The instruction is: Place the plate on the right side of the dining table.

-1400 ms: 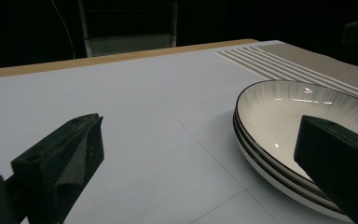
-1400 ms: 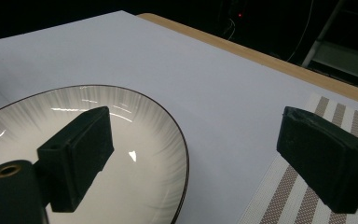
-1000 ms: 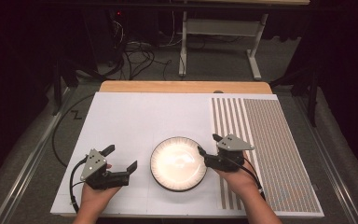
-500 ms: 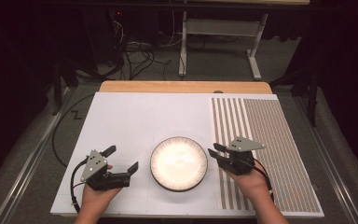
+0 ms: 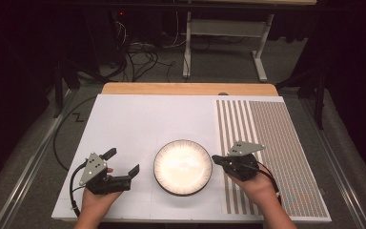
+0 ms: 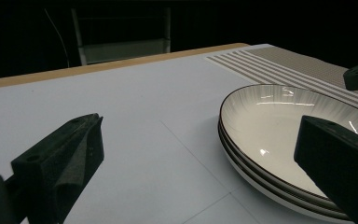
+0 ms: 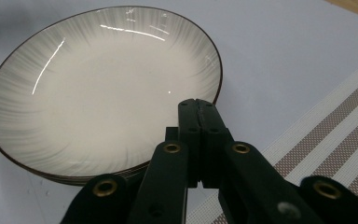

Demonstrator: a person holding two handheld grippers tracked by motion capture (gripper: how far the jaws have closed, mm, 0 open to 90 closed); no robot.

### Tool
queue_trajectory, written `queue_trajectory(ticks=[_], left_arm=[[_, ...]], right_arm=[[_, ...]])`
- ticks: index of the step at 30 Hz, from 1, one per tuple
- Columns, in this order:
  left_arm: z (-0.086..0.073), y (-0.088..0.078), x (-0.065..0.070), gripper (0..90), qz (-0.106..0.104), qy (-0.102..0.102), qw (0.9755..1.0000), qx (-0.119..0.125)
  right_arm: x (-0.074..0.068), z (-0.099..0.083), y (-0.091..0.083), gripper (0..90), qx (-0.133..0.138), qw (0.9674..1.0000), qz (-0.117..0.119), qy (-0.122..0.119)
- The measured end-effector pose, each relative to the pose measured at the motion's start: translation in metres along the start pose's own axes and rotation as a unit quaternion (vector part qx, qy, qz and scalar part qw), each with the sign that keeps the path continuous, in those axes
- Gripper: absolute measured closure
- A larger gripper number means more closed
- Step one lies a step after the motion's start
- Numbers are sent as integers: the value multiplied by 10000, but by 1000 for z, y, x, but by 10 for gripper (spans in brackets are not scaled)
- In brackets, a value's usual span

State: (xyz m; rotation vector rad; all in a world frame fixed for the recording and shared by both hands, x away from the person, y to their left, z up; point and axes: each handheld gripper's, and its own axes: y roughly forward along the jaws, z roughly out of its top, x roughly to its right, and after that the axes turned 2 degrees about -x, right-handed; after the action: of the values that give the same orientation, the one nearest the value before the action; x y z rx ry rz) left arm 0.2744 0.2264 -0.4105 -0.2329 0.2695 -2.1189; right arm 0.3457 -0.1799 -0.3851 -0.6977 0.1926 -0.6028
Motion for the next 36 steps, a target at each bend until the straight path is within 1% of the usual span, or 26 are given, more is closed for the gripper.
queue_trajectory(ticks=[2,4,7,8,11,15,20,24,32,35,36], left_arm=[[0,0,0,19,-5,8,10000,6],[0,0,0,19,-10,18,10000,1],[0,0,1,19,-16,20,10000,3],[1,0,1,19,-16,27,10000,3],[1,0,1,19,-17,30,10000,3],[1,0,1,19,-20,37,10000,-2],[1,0,1,19,-25,40,10000,-3],[1,1,1,19,-34,51,10000,-12],[1,1,2,19,-51,53,10000,-14],[1,0,2,19,-44,49,10000,-2],[2,0,2,19,-40,45,10000,11]], right_arm=[[0,1,0,900,-134,9999,84,-12],[0,1,1,900,-174,9998,97,-8],[-1,0,3,900,-338,9993,111,-57],[-1,-1,4,900,-385,9991,155,-81],[-2,0,5,900,-419,9989,184,-97],[-3,0,7,900,-529,9983,208,-156],[-4,0,8,900,-567,9980,209,-197],[-6,1,10,900,-629,9975,183,-283],[-8,2,11,900,-661,9972,155,-329],[-11,3,14,900,-667,9969,185,-378],[-13,5,15,900,-698,9966,142,-406]])
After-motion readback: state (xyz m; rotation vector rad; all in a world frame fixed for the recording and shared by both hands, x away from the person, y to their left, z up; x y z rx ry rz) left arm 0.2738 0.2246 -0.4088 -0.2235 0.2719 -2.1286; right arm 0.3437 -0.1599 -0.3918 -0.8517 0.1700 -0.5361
